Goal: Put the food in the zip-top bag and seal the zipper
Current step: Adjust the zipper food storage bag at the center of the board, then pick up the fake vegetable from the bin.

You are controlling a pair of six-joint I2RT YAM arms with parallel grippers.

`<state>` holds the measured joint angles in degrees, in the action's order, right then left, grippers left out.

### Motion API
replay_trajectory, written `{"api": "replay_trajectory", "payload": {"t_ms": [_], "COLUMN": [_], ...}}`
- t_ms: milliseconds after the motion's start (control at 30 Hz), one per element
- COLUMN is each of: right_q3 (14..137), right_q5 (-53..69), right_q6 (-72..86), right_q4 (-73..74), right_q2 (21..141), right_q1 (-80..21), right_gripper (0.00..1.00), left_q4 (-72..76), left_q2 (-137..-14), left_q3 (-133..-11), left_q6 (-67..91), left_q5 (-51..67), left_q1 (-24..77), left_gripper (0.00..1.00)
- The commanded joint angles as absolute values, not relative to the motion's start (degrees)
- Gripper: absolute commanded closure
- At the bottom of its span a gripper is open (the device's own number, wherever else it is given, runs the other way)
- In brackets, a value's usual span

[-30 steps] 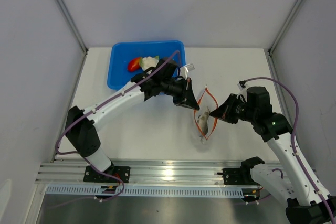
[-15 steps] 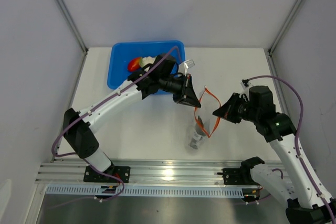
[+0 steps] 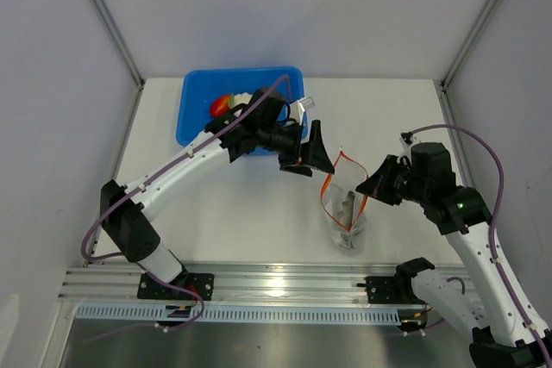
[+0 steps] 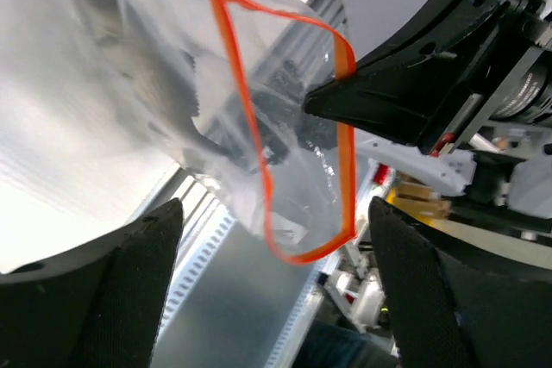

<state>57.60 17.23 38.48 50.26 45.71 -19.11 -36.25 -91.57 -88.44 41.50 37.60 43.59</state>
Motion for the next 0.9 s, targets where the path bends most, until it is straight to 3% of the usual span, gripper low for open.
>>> {"api": "replay_trajectory", "payload": {"t_ms": [0,333,567,867], "right_q3": [60.0,60.0,61.0,65.6], "right_q5": [15.9,16.2,18.5,16.6], "right_q6": [37.1,37.7,38.5,35.3], "right_q4": [51.9,51.5,50.4,53.1], "right_q2": [45.5,49.4,53.1,59.4], "right_q1": [-19.0,-19.0,-19.0,-18.1], "right_gripper": [1.0,1.0,1.0,1.0], "left_q4": [-38.2,-41.9,-24.6,-21.6], "left_q2": [-87.8,-86.8,-87.4,-104.3], "left_q3": [-92.4,-94.0,-84.8,-94.0], "left_q6": [38.1,42.7,49.7,54.8], "left_q5": [32.6,15.4,2.2,-1.5], "left_q1": [41.7,28.7,22.9,15.4], "left_gripper": [0.01,0.01,0.0,0.01]}}
